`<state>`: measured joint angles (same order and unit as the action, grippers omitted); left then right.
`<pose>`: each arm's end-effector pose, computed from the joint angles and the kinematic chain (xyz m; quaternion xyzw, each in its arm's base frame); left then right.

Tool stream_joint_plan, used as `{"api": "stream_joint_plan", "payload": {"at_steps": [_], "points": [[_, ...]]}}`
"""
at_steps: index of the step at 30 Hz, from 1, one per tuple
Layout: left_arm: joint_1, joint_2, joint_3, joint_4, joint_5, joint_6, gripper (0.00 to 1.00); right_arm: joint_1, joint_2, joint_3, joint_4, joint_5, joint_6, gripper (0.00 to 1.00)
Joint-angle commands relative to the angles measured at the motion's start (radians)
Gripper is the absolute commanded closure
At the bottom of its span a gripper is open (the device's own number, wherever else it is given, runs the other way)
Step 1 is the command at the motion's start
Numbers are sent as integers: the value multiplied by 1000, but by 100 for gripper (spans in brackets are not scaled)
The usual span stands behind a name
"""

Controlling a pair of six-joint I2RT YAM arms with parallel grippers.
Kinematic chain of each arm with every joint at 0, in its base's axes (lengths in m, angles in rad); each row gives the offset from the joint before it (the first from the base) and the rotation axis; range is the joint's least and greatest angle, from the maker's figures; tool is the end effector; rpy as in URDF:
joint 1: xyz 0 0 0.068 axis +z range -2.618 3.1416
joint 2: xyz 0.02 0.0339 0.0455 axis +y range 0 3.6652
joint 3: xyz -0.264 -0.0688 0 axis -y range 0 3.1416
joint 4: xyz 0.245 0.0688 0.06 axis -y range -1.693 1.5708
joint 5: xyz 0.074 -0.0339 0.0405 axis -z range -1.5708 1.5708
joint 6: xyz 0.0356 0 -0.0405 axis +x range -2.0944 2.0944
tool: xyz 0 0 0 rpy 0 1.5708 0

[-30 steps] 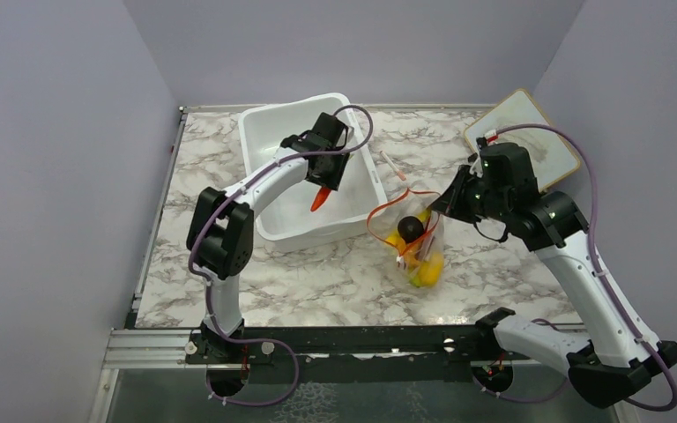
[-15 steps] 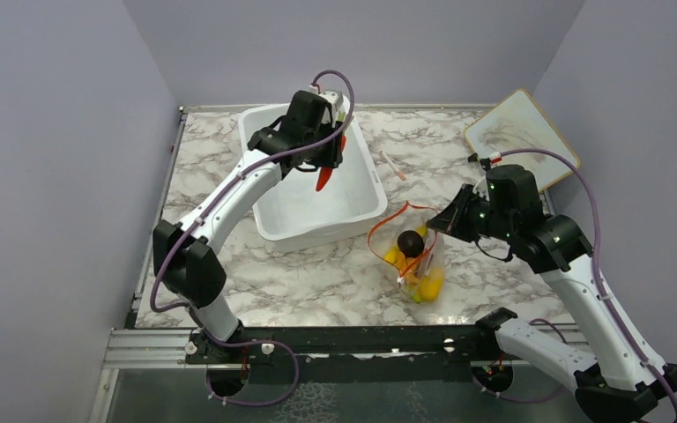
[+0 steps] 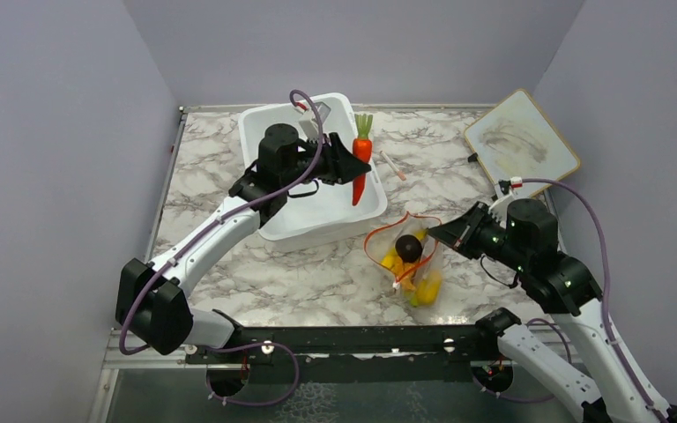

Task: Place the food in the zip-top bag and seal the zipper
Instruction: Pick up the fake vegetable from the bin, then place the fake vegetable in the zipper food storage bag.

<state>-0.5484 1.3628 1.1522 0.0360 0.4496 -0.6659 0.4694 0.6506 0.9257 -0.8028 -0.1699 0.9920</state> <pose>0.2668 -0.1811 0.3608 0.0992 0.7539 -0.4977 0.4172 0.1076 0.0613 0.3428 0.1823 0.8455 0.3861 0.3206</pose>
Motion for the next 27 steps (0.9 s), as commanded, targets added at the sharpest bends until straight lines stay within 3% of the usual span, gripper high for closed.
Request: {"api": "stream_joint_plan", "payload": {"at_steps": [1,10,22,27], "points": [[-48,-27,-18,230,133,-127,69,-2,-73,-52,87,18,91,99],[-198,-61,-111,278,82,-126,69,-2,-199,-199,156,19,197,99],[-323,-94,-254,413,-55,-163,69,-2,-157,-165,177,17,157,99],[-393,-59,-263,437,-135,-83,70,-2,-161,-171,188,15,163,99]]}}
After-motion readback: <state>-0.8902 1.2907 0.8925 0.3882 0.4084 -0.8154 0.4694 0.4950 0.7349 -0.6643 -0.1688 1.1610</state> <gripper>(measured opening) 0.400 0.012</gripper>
